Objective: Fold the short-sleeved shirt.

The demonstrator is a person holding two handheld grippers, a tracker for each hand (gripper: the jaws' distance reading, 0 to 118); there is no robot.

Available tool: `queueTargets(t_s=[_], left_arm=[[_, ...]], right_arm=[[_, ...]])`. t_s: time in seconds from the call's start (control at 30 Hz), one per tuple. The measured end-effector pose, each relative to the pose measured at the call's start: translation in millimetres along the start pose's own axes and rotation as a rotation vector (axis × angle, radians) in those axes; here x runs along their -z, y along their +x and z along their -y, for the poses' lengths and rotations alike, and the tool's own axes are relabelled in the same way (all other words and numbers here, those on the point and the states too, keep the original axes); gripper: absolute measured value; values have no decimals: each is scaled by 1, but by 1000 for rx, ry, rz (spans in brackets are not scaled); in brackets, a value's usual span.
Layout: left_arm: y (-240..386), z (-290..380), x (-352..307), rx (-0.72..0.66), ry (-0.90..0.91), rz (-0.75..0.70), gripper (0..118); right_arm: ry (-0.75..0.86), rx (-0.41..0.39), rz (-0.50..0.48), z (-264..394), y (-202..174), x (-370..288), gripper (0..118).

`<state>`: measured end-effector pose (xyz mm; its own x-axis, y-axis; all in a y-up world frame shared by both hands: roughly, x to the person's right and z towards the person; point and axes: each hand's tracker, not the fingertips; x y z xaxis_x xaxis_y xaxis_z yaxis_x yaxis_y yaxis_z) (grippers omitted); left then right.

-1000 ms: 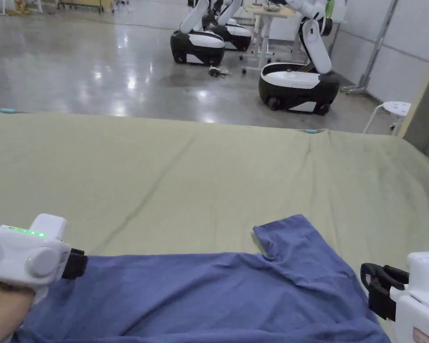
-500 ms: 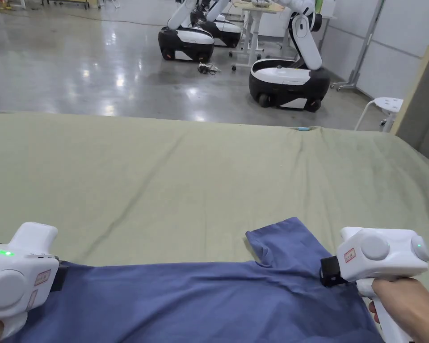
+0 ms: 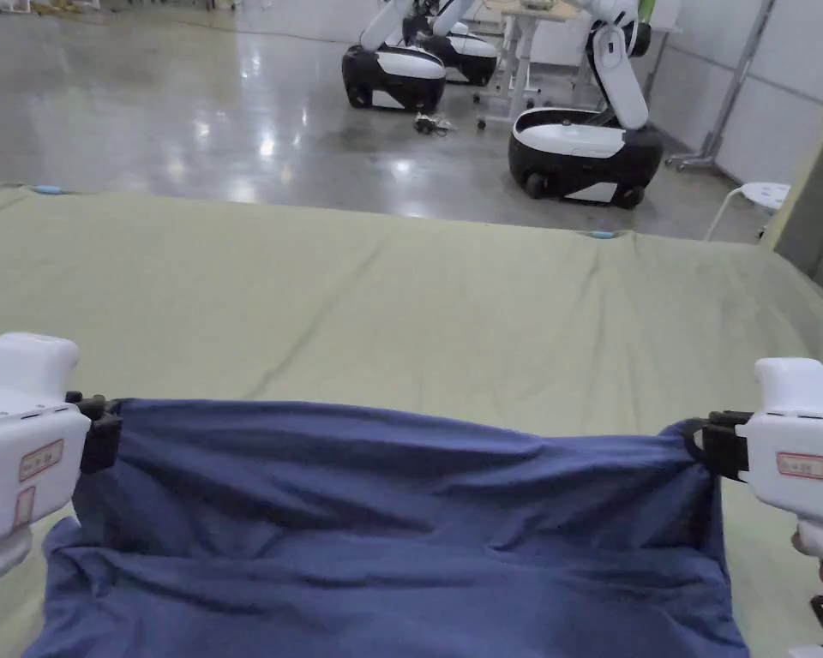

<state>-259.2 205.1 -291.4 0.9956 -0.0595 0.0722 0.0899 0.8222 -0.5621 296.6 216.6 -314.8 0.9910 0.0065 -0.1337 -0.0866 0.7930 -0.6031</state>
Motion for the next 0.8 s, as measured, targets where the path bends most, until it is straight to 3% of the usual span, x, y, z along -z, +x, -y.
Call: queueTargets(t_s=[0.2, 0.3, 0.43, 0.47, 0.5, 0.53, 0.57, 0.6, 0.63, 0.73, 0.8], left_arm=[[-8, 83, -58, 5, -114, 8, 6], [-10, 122, -47, -18, -224, 15, 6], [-9, 147, -23, -35, -261, -10, 6], [-7, 147, -23, -38, -265, -21, 11], [-4, 144, -27, -43, -262, -41, 34], [0, 137, -35, -39, -220, -54, 85], [2, 131, -43, -37, -159, -43, 109], [7, 122, -53, -43, -64, -30, 111], [14, 109, -60, -47, 28, -13, 110], [39, 77, -76, -75, 282, 35, 109], [56, 57, -78, -63, 360, 13, 106]], right_arm=[[-4, 13, 7, 96, -15, -58, 5], [-90, 77, 1, 144, -20, -54, 5], [-145, 95, 38, 176, -16, -32, 5], [-145, 102, 41, 175, -14, -31, 7], [-130, 98, 44, 171, -15, -37, 15], [-61, 77, 48, 162, -19, -48, 43], [-9, 63, 57, 155, -24, -56, 71], [55, 53, 57, 144, -29, -65, 92], [146, 46, 43, 131, -38, -74, 100], [385, 36, 27, 97, -70, -91, 100], [484, 26, 14, 83, -86, -97, 96]])
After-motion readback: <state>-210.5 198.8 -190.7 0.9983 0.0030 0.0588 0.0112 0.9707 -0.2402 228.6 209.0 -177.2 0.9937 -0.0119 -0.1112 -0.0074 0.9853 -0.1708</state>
